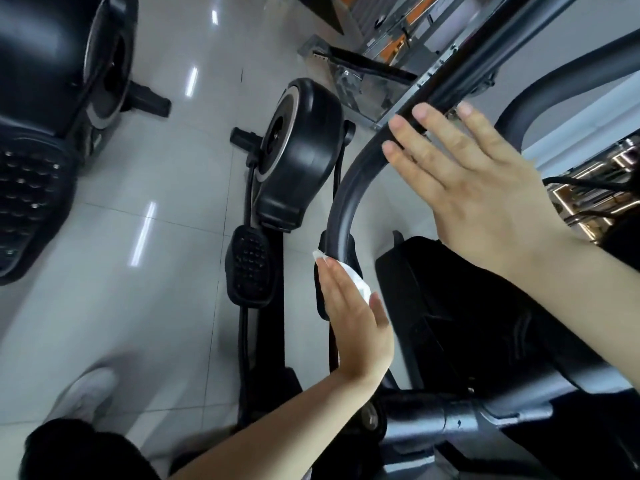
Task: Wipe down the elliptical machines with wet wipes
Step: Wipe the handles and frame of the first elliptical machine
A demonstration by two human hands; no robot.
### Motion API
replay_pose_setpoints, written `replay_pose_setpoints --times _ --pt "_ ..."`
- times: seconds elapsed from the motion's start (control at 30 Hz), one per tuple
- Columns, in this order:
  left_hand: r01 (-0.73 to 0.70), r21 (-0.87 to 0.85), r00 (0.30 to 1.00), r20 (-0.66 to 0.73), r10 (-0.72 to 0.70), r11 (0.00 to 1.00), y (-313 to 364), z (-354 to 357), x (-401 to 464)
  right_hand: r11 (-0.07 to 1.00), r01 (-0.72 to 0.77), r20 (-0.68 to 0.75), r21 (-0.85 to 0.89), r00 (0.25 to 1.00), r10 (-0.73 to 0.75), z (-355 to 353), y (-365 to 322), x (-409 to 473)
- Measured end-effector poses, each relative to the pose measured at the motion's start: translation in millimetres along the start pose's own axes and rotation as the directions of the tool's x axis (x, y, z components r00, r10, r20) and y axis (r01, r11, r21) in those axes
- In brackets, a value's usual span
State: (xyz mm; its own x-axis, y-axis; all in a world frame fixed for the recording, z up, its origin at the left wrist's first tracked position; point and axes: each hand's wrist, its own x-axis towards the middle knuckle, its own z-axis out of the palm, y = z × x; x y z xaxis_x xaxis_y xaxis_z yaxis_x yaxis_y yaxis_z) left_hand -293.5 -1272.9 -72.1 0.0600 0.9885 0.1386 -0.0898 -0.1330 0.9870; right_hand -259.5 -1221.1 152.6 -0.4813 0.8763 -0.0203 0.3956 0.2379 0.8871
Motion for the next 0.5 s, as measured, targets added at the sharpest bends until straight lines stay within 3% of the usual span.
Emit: replay_pose_setpoints --times 0.07,0.13,0.2,0.27,0.4,0.5 --pt "0.018 -0.072 1.0 0.025 -0.017 0.997 12 -8 5 0.997 0.035 -0.005 0.071 0.999 -0.035 -2 -18 -10" --pt "0.075 -0.167 0.993 0.106 -0.058 0.983 19 -22 7 0.96 -0.024 -0.015 0.28 0.999 0.029 -1 -52 -31" --pt "0.181 -0.268 0.973 0.188 -0.133 0.946 16 -37 12 0.803 -0.249 0.061 0.542 0.964 0.257 1 -97 -54" --pt "0.309 -0.378 0.932 0.303 -0.198 0.873 16 -56 20 0.545 -0.451 0.213 0.707 0.87 0.444 7 -146 -71" --pt "0.468 -0.511 0.873 0.393 -0.288 0.721 15 -83 34 0.206 -0.625 0.425 0.753 0.701 0.573 13 -229 -65" --pt "0.444 -0.406 0.865 0.428 -0.263 0.799 13 -98 41 0.117 -0.674 0.456 0.73 0.607 0.651 18 -249 -39"
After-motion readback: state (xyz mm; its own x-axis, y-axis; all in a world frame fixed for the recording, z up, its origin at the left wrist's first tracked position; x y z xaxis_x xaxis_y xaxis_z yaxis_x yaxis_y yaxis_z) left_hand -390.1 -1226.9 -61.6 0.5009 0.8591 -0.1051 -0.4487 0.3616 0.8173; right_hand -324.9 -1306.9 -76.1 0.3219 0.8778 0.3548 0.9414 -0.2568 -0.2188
